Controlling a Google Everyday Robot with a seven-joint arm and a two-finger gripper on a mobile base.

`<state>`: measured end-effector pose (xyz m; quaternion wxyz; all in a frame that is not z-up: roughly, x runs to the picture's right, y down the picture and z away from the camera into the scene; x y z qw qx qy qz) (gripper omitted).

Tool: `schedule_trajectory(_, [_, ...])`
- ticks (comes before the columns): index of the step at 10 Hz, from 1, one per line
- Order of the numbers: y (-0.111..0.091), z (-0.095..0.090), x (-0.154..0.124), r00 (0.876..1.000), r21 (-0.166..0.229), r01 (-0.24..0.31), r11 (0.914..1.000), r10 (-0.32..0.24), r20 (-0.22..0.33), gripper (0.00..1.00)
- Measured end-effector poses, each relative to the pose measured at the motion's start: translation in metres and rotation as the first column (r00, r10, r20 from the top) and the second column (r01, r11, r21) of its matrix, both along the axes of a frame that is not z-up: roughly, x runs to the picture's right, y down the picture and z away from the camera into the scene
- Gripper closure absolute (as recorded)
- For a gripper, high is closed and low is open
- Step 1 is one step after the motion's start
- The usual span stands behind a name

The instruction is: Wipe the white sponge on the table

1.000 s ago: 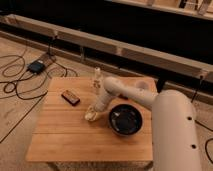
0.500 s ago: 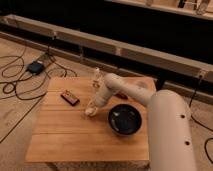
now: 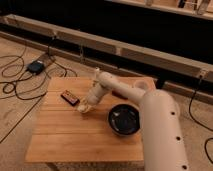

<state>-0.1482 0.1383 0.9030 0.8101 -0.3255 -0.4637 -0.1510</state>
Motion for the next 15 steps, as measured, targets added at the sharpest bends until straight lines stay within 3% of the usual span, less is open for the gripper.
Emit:
schedule_trajectory(4, [0.016, -0.029, -0.039, 0.995, -0.024, 0.004, 0.9997, -0.001, 0.101, 1.00])
schedule_trajectory(7, [0.053, -0.054, -0.050, 0.987, -0.087, 0.062, 0.9943, -0.048, 0.156, 1.00])
schedule_trajectory(9, [0.078, -0.067, -0.047, 0.981, -0.135, 0.107, 0.9851, -0.082, 0.175, 1.00])
schedule_trajectory(12, [0.085, -0.067, -0.035, 0.982, -0.153, 0.130, 0.9795, -0.106, 0.159, 1.00])
schedule_trajectory(15, [0.076, -0.056, -0.007, 0.990, -0.146, 0.110, 0.9831, -0.096, 0.099, 1.00])
